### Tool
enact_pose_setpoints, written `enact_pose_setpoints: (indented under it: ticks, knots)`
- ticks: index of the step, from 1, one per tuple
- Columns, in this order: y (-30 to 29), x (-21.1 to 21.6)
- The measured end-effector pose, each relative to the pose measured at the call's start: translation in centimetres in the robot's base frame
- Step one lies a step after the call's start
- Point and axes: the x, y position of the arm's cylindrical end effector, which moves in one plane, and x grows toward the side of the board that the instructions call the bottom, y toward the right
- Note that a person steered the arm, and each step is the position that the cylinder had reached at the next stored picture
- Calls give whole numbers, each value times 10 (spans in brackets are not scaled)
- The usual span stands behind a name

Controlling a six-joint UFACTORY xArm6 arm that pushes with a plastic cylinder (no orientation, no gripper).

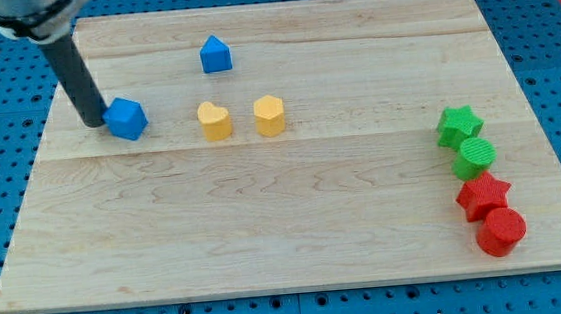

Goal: Separate the blue cube from blue triangle

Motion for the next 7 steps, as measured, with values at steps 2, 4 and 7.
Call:
enact_pose_setpoints:
  ticks: [2, 4, 7]
  knots:
    - [-2, 11]
    - [18, -33]
    - [75, -21]
